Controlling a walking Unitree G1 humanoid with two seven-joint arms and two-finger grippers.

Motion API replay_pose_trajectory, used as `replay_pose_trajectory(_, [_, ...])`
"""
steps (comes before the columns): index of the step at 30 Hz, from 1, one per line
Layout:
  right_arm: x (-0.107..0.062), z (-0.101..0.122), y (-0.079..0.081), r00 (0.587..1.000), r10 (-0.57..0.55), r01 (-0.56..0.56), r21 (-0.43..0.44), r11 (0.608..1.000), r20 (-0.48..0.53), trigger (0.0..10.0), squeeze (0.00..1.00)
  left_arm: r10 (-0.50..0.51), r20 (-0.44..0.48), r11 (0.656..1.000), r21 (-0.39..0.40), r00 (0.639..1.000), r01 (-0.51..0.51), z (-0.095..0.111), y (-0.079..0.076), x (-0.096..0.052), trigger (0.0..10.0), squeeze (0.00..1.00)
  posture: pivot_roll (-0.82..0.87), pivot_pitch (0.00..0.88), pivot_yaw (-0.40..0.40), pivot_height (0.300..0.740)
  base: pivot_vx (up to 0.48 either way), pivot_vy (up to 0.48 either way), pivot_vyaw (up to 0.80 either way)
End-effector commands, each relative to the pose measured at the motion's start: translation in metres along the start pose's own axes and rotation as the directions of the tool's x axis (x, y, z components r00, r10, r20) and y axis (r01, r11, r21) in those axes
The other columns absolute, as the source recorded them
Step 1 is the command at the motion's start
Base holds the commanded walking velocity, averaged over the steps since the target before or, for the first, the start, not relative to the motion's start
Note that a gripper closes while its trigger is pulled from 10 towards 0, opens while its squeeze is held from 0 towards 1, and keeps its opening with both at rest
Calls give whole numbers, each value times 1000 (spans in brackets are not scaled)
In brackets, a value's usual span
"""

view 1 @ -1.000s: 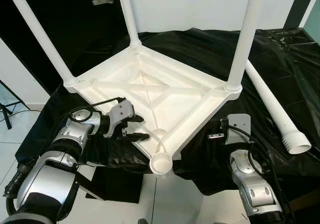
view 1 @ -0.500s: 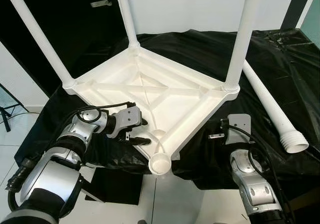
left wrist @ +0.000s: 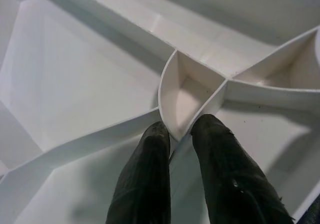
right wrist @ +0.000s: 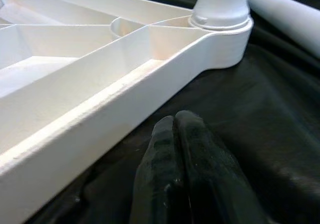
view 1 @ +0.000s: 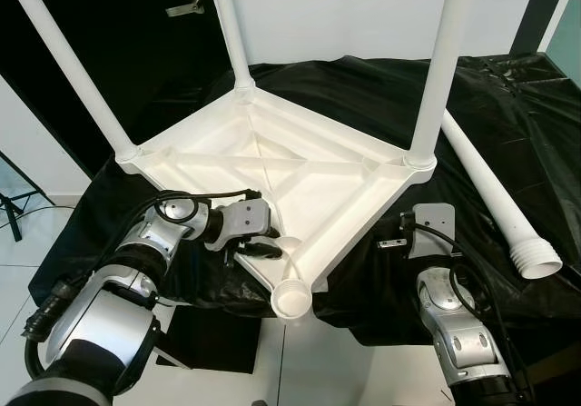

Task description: Building children table

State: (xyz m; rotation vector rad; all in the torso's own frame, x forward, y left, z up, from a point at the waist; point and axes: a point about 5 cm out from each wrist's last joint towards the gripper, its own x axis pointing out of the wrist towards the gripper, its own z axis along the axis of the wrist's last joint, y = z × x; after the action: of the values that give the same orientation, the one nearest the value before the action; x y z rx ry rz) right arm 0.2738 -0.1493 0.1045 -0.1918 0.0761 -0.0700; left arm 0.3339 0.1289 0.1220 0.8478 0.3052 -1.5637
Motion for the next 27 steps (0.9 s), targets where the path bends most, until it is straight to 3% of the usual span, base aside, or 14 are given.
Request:
replay_pose_trajectory(1, [2,0,2,1000,7,-7,16,1000,1,10000,0,-240,-7,969,-63,971,239,-12,-31,26,0,0,-155,0,102,740,0,0,0])
replay_pose_trajectory(3, [2,0,2,1000,7,-7,16,1000,1,10000,0,-186,55,980,-57,981,190,-2,-28,39,0,0,-156,0,102,740,0,0,0])
replay_pose_trajectory(4, [2,0,2,1000,7,-7,16,1000,1,10000,0,-186,55,980,-57,981,190,-2,-28,39,0,0,-156,0,102,740,0,0,0])
replay_pose_trajectory(6, [2,0,2,1000,7,-7,18,1000,2,10000,0,-74,165,993,-83,984,88,16,-22,60,0,0,-158,0,103,740,0,0,0])
replay_pose_trajectory(7, [2,0,2,1000,7,-7,18,1000,2,10000,0,-74,165,993,-83,984,88,16,-22,60,0,0,-158,0,103,740,0,0,0])
replay_pose_trajectory(9, [2,0,2,1000,8,-8,19,1000,1,10000,0,29,225,990,-138,974,3,27,-19,75,0,0,-162,0,105,740,0,0,0])
replay_pose_trajectory(12, [3,-1,2,1000,15,-15,21,1000,-3,10000,0,111,237,981,-182,965,-68,33,-18,87,0,0,-159,0,105,740,0,0,0])
replay_pose_trajectory(26, [17,1,-13,998,60,-60,4,998,-1,10000,0,245,186,940,-284,951,-187,32,-16,99,0,0,-148,0,107,740,0,0,0])
replay_pose_trajectory(27, [18,4,-16,999,50,-50,5,999,4,10000,0,262,191,939,-275,946,-205,33,-16,100,7137,0,-148,0,106,740,0,0,0])
